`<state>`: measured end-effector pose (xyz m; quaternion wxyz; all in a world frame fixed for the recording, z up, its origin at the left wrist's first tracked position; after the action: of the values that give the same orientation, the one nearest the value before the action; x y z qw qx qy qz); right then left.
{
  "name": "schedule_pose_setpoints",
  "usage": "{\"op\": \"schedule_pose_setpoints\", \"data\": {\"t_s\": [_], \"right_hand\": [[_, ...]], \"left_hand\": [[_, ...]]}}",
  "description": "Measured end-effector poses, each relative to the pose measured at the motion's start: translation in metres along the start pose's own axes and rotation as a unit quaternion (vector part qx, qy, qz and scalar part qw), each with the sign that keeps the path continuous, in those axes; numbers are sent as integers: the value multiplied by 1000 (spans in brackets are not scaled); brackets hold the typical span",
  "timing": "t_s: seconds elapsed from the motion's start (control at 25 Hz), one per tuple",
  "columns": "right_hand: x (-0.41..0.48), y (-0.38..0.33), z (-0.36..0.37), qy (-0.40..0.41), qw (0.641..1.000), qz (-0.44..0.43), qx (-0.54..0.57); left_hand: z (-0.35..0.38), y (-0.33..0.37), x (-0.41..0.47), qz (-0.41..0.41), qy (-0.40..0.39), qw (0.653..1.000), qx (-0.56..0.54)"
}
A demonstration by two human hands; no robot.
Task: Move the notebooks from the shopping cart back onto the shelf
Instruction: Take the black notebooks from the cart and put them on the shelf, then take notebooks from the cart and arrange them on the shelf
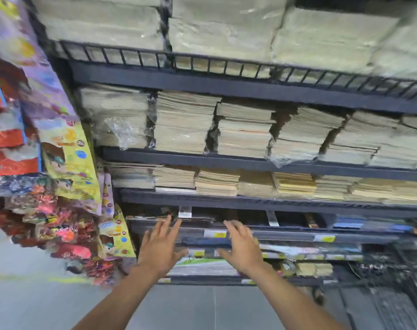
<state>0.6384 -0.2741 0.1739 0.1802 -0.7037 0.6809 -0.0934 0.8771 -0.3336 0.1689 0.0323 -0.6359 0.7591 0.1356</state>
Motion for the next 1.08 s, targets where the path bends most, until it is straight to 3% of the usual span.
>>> {"op": "schedule_pose_setpoints", "data": {"t_s": [0.16,0.4,0.68,1.08], "right_hand": [[-52,-29,-73,55,998,27,-21],[-128,-21,-148,108,988,64,-92],[-258,74,-193,157,969,164,-94],[-483,248,-249,176,941,264,-115]], "left_hand": [[-73,25,-45,53,30,997,45],[-119,91,-76,155,95,982,51],[-98,240,-122,271,113,954,68],[-16,510,-257,341,73,933,95]]}}
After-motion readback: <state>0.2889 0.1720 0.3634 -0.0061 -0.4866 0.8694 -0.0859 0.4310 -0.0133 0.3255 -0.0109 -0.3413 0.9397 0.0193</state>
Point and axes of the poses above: each hand's wrist, its own x-axis towards the middle knuckle, its own z-axis out of the palm, y = z × x, the point moved 5 cm from there along x, towards the middle knuckle, and after that the axes turned 13 degrees about -z, right-handed, at the moved point
